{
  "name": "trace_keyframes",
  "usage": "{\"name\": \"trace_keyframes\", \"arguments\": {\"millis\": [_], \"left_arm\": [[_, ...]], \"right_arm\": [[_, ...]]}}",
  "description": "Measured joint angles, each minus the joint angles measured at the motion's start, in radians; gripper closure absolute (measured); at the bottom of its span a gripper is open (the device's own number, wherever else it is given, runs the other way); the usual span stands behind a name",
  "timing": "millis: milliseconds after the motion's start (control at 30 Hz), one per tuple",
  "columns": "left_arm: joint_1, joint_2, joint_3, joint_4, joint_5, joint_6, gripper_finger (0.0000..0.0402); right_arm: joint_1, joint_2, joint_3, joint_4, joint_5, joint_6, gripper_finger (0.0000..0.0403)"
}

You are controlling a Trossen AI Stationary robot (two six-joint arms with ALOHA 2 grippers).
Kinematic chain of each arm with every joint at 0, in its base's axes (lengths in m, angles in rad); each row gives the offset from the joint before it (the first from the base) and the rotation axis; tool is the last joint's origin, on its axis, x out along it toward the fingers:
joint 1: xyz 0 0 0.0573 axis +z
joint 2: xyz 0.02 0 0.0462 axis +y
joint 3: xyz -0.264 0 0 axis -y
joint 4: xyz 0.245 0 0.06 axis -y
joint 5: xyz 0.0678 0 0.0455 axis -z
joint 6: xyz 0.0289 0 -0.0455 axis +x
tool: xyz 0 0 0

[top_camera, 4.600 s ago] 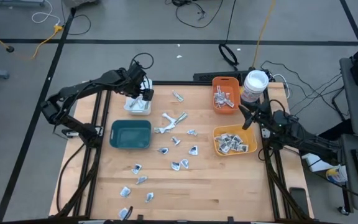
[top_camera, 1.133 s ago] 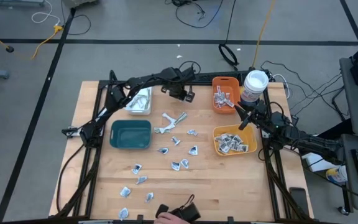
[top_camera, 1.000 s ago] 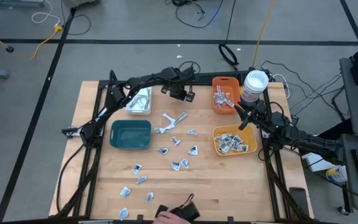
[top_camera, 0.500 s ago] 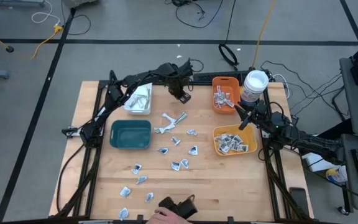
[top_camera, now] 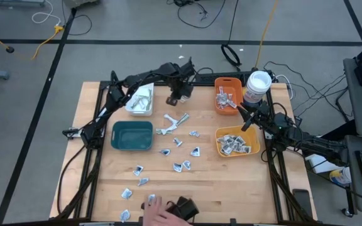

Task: Pick & Place First Aid Supplies
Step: Put the bandage into the white bin

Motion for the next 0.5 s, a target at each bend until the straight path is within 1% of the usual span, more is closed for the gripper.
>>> {"name": "trace_keyframes", "arguments": {"millis": [133, 267, 367, 500], "left_arm": [[0.004, 0.0, 0.0, 0.006, 0.002, 0.069, 0.0233], [0.004, 0.0, -0.012, 0.019, 0.002, 0.206, 0.0169], [0.004, 0.0, -0.037, 0.056, -0.013, 0.236, 0.0141], [0.004, 0.0, -0.065, 0.099, -0.05, 0.272, 0.0132]], "right_arm": [[0.0, 0.0, 0.0, 0.0, 0.0, 0.0, 0.0286], [0.0, 0.0, 0.0, 0.0, 0.0, 0.0, 0.0286], [0.0, 0.0, 0.0, 0.0, 0.0, 0.0, 0.0285], [0.0, 0.0, 0.0, 0.0, 0.0, 0.0, 0.0285]]}}
